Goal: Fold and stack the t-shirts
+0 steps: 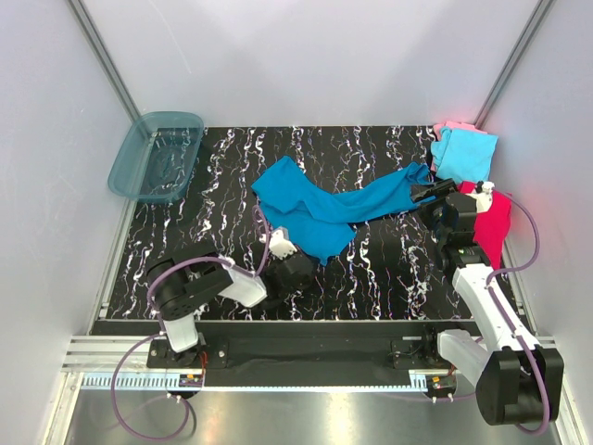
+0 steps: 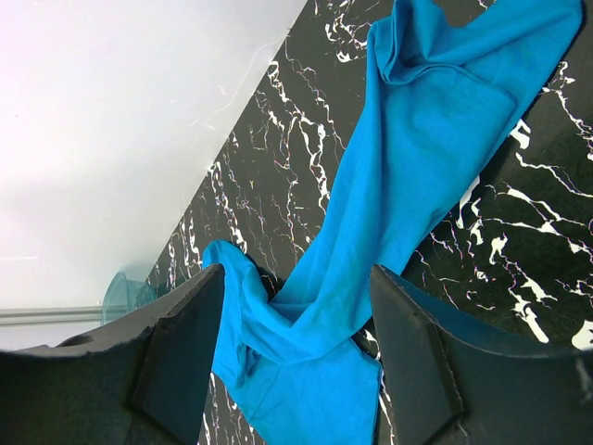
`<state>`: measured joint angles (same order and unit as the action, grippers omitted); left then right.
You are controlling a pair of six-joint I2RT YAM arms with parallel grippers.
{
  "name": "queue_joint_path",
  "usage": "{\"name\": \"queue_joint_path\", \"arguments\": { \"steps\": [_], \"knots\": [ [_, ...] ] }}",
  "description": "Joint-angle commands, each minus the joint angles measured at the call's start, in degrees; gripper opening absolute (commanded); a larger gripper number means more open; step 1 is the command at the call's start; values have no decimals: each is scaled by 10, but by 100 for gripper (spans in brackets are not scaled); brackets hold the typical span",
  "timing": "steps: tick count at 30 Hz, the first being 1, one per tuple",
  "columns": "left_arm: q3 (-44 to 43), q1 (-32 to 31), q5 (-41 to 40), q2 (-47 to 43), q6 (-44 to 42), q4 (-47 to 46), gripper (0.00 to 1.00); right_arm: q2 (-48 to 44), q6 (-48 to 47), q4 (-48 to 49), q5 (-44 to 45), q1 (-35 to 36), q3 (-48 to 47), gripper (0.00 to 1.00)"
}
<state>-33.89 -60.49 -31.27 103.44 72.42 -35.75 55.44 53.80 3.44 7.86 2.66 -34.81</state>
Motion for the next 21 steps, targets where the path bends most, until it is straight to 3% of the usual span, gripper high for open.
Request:
{"name": "queue_joint_path", "arguments": {
  "steps": [1,16,21],
  "knots": [
    [42,2,4,-22,-23,103,0,-6,1,19,-4,-2,0,71],
    [102,-38,-85,-356,-4,355,0,-10,6,22,-11,-3,2,70],
    [107,-39,-98,-366,-10,374,0,-4,12,23,-15,-3,1,70]
  ]
}}
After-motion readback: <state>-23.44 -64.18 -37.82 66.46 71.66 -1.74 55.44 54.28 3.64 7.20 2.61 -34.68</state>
